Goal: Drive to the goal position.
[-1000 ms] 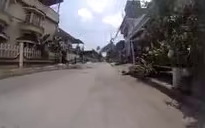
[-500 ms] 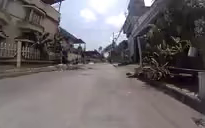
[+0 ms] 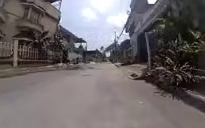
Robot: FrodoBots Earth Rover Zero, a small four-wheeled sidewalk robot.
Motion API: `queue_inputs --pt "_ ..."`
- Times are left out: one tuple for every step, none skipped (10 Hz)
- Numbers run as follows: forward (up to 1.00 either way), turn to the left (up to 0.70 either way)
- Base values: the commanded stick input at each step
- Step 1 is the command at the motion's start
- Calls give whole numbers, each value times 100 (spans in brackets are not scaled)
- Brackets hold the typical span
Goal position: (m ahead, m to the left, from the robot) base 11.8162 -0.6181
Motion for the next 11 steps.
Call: queue_inputs --pt "100 0" --pt "100 0" --pt "100 0" --pt "100 0" --pt "100 0" --pt "100 0" --pt "100 0" --pt "100 0" --pt "100 0" --pt "100 0" --pt "100 0"
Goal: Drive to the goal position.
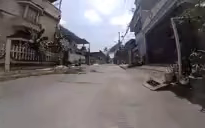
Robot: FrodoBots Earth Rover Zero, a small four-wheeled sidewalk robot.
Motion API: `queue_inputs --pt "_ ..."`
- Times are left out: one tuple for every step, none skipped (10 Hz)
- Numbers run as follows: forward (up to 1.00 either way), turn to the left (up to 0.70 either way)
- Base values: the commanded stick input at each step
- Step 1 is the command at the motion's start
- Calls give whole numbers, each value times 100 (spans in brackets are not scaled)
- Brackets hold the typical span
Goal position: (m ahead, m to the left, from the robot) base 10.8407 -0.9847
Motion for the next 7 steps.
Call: queue_inputs --pt "100 0" --pt "100 0" --pt "100 0" --pt "100 0" --pt "100 0" --pt "100 0" --pt "100 0"
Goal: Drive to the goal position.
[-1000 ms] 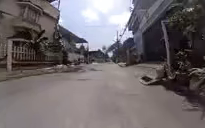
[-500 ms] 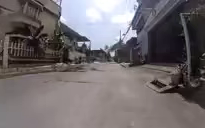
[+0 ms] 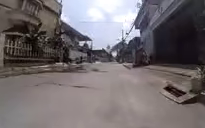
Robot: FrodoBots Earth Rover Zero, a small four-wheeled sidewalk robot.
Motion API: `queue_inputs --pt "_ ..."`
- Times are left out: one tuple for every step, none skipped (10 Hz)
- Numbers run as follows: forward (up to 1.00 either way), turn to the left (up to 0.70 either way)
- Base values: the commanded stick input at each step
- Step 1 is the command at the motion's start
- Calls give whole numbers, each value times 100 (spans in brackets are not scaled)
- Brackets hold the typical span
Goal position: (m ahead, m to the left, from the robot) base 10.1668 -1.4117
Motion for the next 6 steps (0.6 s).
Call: queue_inputs --pt "100 0" --pt "100 0" --pt "100 0" --pt "100 0" --pt "100 0" --pt "100 0"
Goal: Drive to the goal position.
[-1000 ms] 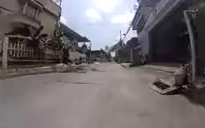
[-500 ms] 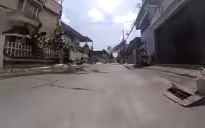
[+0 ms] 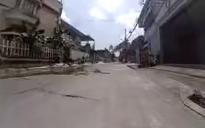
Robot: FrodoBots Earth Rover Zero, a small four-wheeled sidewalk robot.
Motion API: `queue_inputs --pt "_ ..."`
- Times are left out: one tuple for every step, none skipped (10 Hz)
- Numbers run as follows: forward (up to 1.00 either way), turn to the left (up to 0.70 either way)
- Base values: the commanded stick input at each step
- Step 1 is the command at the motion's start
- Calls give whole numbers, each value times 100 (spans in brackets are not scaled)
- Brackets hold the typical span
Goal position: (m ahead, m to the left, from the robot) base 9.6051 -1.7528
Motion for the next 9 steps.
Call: queue_inputs --pt "100 0" --pt "100 0" --pt "100 0" --pt "100 0" --pt "100 0" --pt "100 0" --pt "100 0" --pt "100 0" --pt "100 0"
